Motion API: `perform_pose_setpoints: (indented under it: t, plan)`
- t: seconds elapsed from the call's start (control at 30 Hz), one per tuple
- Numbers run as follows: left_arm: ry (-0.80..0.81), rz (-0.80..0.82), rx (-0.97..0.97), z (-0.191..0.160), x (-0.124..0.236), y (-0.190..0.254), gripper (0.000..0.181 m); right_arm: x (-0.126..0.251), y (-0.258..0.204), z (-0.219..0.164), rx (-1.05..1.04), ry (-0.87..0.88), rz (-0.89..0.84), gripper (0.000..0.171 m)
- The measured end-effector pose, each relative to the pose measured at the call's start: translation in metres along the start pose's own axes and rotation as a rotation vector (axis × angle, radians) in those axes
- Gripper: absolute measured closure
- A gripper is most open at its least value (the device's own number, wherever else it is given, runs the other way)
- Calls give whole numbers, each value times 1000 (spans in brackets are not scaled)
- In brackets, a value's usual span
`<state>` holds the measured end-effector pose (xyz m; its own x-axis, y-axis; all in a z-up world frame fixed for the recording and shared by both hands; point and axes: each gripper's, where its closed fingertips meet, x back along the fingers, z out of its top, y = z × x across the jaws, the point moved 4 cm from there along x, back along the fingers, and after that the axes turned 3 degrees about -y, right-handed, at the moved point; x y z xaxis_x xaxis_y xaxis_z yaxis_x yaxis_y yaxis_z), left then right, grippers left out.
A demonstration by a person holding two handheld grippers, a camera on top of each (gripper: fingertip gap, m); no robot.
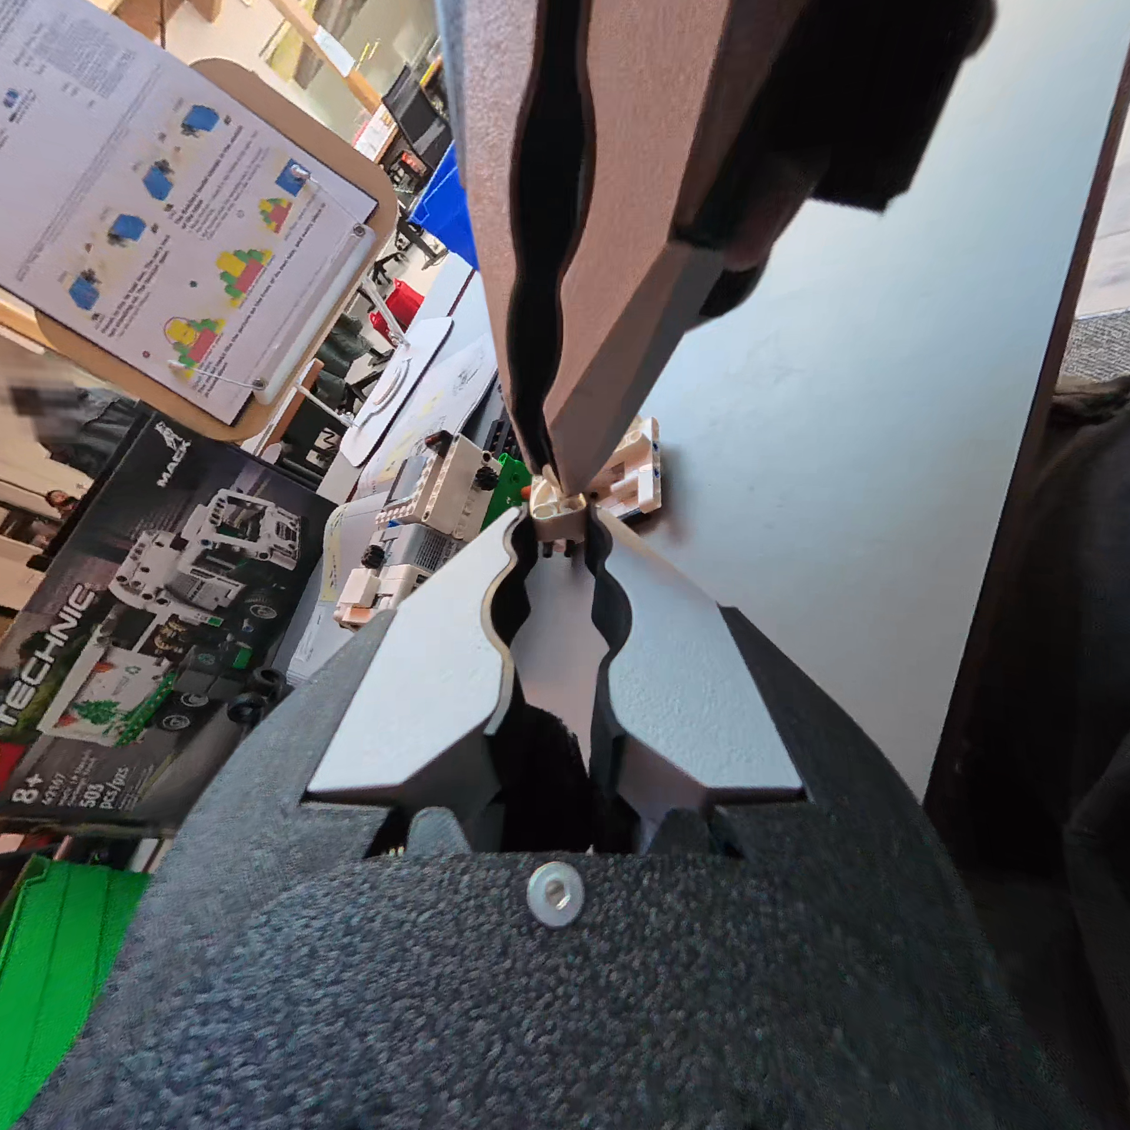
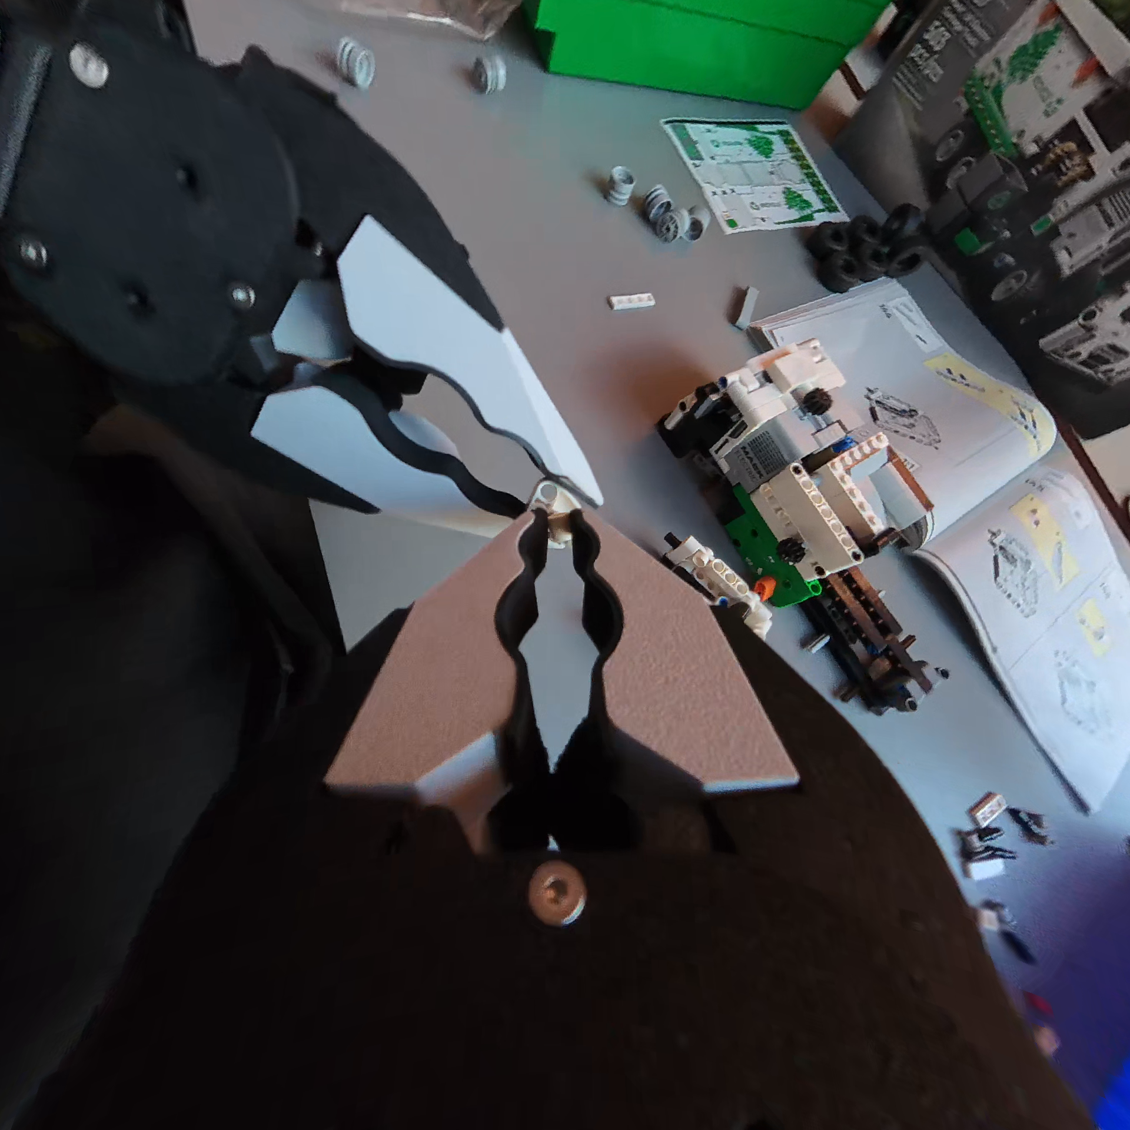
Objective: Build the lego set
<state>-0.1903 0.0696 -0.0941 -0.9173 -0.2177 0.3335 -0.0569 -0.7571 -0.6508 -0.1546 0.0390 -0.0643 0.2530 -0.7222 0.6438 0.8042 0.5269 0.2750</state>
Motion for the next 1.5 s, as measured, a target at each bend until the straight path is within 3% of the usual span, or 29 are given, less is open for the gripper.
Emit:
perform_pose_setpoints:
  t: [0.27,0.43,0.47,0.57,0.6,0.73,1.13,1.27,1.4,1.5]
  plan:
    - [-8,36,178,1,-5,-5,167,-6,10,1,-346,96,-91,165]
    - [2,57,163,-5,-6,-8,167,15,20,2,-381,222,-167,165]
    - [13,85,147,-6,-4,-11,167,18,23,-2,-456,236,-134,163]
    - [9,171,67,-7,-2,-18,167,13,19,-11,-787,288,185,143]
    - [-4,193,25,-8,-3,-18,167,11,17,-10,-865,323,261,144]
    - [-24,247,-94,-5,-3,-13,167,-3,8,-6,-863,310,233,149]
    - [-45,338,-211,-2,-2,-15,167,-12,15,-5,-940,344,208,160]
    - [-13,124,-61,-7,-5,-8,162,-15,19,-14,-896,309,175,164]
    - [88,-268,326,-12,0,-11,151,-6,25,-15,-711,343,179,164]
    - [262,-511,600,-3,11,-28,144,0,20,-6,-549,384,198,164]
